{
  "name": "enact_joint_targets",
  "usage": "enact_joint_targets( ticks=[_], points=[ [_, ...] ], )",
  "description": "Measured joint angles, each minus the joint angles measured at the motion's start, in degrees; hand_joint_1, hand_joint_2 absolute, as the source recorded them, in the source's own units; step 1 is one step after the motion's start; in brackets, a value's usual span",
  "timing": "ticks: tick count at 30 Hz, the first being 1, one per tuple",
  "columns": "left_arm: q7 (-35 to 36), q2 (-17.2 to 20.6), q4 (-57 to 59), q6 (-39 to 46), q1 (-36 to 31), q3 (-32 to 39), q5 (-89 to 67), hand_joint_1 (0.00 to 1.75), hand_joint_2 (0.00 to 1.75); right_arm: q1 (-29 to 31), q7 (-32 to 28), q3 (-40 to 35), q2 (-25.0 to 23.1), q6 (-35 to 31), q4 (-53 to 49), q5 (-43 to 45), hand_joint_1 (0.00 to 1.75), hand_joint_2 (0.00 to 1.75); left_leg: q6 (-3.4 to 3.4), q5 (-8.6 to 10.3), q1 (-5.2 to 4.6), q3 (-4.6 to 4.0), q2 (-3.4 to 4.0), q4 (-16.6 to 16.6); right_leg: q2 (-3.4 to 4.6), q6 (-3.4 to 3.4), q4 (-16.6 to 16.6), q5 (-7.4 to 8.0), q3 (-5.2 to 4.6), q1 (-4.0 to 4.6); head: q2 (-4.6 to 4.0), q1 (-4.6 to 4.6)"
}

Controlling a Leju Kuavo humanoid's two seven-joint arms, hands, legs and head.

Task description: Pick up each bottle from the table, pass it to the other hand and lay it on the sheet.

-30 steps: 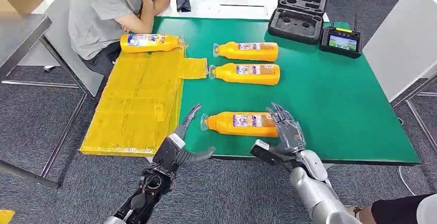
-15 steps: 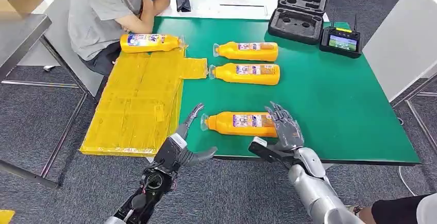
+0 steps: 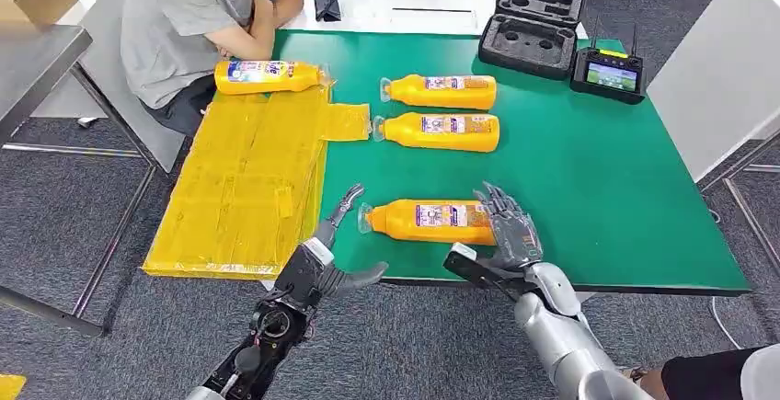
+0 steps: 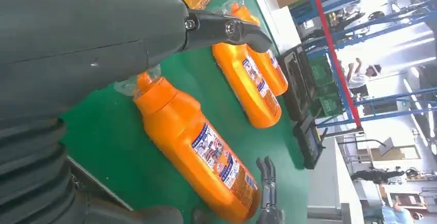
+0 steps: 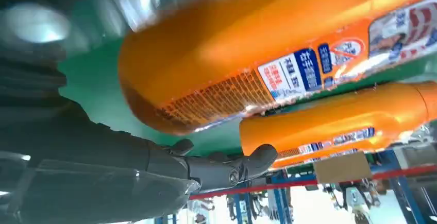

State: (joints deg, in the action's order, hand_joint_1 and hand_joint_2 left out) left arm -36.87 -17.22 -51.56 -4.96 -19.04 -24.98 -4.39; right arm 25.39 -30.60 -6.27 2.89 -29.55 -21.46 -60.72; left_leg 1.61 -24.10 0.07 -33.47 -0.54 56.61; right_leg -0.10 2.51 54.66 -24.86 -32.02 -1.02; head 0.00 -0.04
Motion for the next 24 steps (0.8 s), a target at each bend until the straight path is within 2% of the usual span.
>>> enact_joint_targets(
  ticks=[7,8,9,10,11,12,15,18,24],
  points=[
    [0.1,0.0,-0.4,0.0,0.0,0.0,0.0,0.00,1.75,0.5,1.4,0.0,0.2,2.8,0.7,-0.1,0.00,1.75,0.00,0.00,0.00,0.01,0.01,0.0,0.00,0.00,0.0,0.00,0.00,0.00,0.00,0.00],
    [0.1,0.0,-0.5,0.0,0.0,0.0,0.0,0.00,1.75,0.6,1.7,0.0,0.3,3.7,0.8,0.0,0.45,1.75,0.00,0.00,0.00,0.01,0.01,0.0,0.00,0.00,0.0,0.00,0.00,0.00,0.00,0.00],
    [0.1,0.0,-0.5,-0.2,0.0,0.0,0.1,0.00,1.75,0.7,2.0,0.0,0.3,4.9,0.9,0.2,1.59,1.75,0.00,0.00,0.00,0.02,0.01,0.0,0.00,0.00,0.0,0.00,0.00,0.00,0.00,0.00],
    [0.2,0.0,-0.6,-0.3,0.0,0.0,0.2,0.00,1.75,0.9,2.4,0.0,0.4,6.9,1.0,0.6,1.66,1.75,0.00,0.00,0.00,0.02,0.02,0.0,0.01,0.00,0.0,0.00,0.00,0.00,0.00,0.00],
    [0.2,0.0,-0.6,-0.4,0.0,0.0,0.2,0.00,1.75,1.0,2.6,0.0,0.5,8.9,1.1,0.8,1.69,1.75,0.00,0.00,0.00,0.03,0.03,0.0,0.01,0.00,0.0,0.00,0.00,0.00,0.00,0.00],
    [0.2,0.0,-0.7,-0.5,0.0,-0.1,0.2,0.00,1.75,1.1,2.7,0.0,0.7,10.3,1.2,0.9,1.64,1.75,0.00,0.00,0.00,0.04,0.03,0.0,0.01,0.00,0.0,0.00,0.01,0.00,0.00,0.00],
    [0.3,0.0,-0.9,-0.8,0.0,-0.1,0.3,0.00,1.75,1.8,3.4,0.2,1.1,13.3,1.3,1.1,1.71,1.75,0.00,0.00,0.00,0.08,0.05,0.0,0.02,0.00,0.0,0.00,0.03,0.00,0.00,0.00],
    [0.3,0.0,-0.9,-1.0,0.0,-0.1,0.3,0.00,1.75,3.0,5.2,0.3,1.6,16.5,1.5,0.3,1.62,1.75,0.00,0.00,0.01,0.18,0.08,0.0,0.04,0.00,0.0,0.00,0.10,0.01,0.00,0.00],
    [0.3,0.0,-0.9,-0.7,0.0,-0.2,0.9,0.00,1.75,3.9,6.9,0.3,1.9,17.6,1.6,-1.2,1.59,1.75,0.00,0.00,0.01,0.27,0.08,0.0,0.04,0.04,0.0,0.03,0.21,0.02,0.00,0.00]
  ],
)
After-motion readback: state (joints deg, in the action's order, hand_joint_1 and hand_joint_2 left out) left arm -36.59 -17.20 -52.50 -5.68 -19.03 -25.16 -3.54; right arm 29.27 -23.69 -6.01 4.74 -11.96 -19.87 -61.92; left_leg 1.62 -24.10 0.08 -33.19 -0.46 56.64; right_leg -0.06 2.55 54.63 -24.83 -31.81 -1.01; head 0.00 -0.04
